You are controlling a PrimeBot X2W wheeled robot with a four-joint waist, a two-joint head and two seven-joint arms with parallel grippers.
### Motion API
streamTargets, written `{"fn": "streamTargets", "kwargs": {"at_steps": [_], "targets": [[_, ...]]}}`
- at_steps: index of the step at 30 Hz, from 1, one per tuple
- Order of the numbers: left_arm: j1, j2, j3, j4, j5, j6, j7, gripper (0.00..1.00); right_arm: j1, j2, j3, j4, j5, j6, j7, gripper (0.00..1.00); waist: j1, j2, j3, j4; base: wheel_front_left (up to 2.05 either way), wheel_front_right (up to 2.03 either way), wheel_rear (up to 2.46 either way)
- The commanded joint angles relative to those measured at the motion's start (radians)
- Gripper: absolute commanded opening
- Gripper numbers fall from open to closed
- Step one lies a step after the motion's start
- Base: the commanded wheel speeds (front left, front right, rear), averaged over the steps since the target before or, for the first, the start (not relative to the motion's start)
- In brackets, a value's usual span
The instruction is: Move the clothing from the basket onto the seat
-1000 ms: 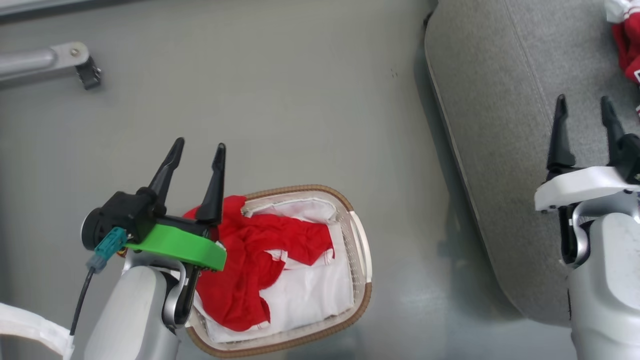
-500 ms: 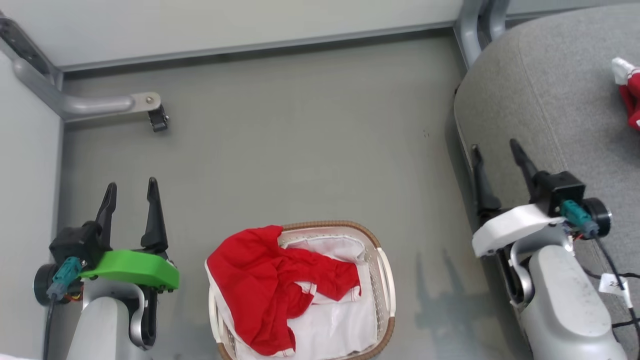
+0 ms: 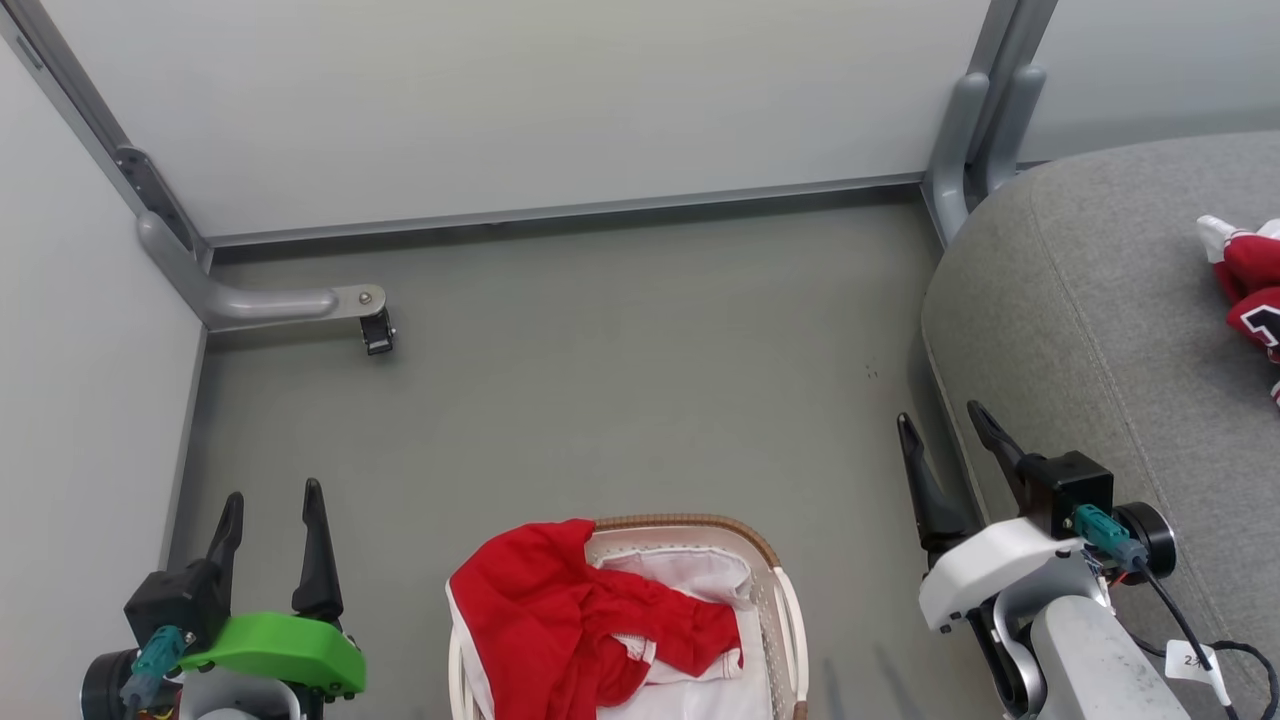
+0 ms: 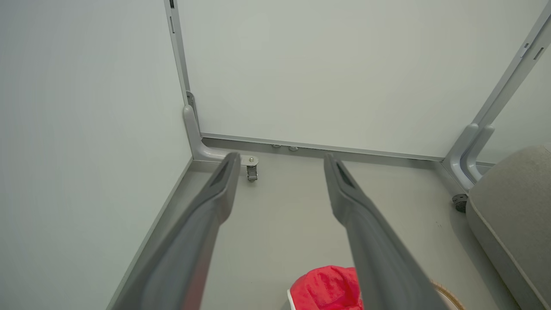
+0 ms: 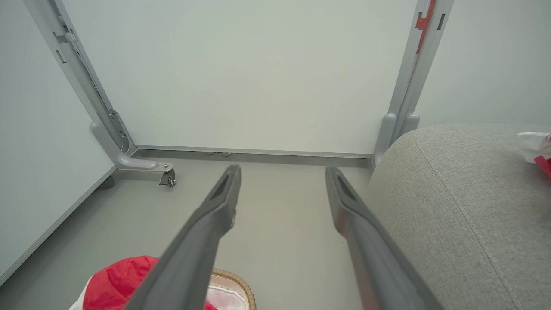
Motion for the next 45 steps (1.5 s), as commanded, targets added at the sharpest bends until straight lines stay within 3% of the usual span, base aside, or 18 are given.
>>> {"fn": "streamTargets", "kwargs": {"at_steps": [1,10,15,21,31,45], "targets": [[0.012,0.001,-0.001,-0.005,-0.001,-0.003,0.001,1.0,0.016,-0.004,0.003,0.003,-0.002,-0.001,-0.005,1.0,0.0001,0.0,-0.015,0.001,0.0,0.0,0.0],[0.015,-0.003,-0.038,0.011,-0.014,-0.003,0.001,1.0,-0.002,-0.004,0.005,0.003,-0.01,-0.001,-0.005,1.0,0.0001,0.0,0.006,-0.006,0.0,0.0,0.0],[-0.04,-0.004,-0.147,0.074,-0.045,-0.003,0.0,1.0,-0.057,-0.004,0.012,-0.02,-0.011,-0.001,-0.005,1.0,0.0001,0.0,0.089,-0.02,0.0,0.0,0.0],[-0.143,-0.002,-0.31,0.222,-0.103,-0.003,0.001,1.0,-0.147,-0.004,0.025,-0.046,-0.023,-0.001,-0.005,1.0,0.0001,0.0,0.221,-0.058,0.0,0.0,0.0],[-0.37,0.019,-0.496,0.497,-0.15,-0.003,0.001,1.0,-0.263,-0.003,0.035,-0.092,-0.031,-0.001,-0.005,1.0,0.0001,0.0,0.431,-0.129,0.0,0.0,0.0],[-0.634,0.056,-0.7,0.804,-0.067,-0.003,0.004,1.0,-0.362,-0.003,0.045,-0.194,0.003,-0.001,-0.005,1.0,0.0001,0.0,0.67,-0.198,0.0,0.0,0.0]]}}
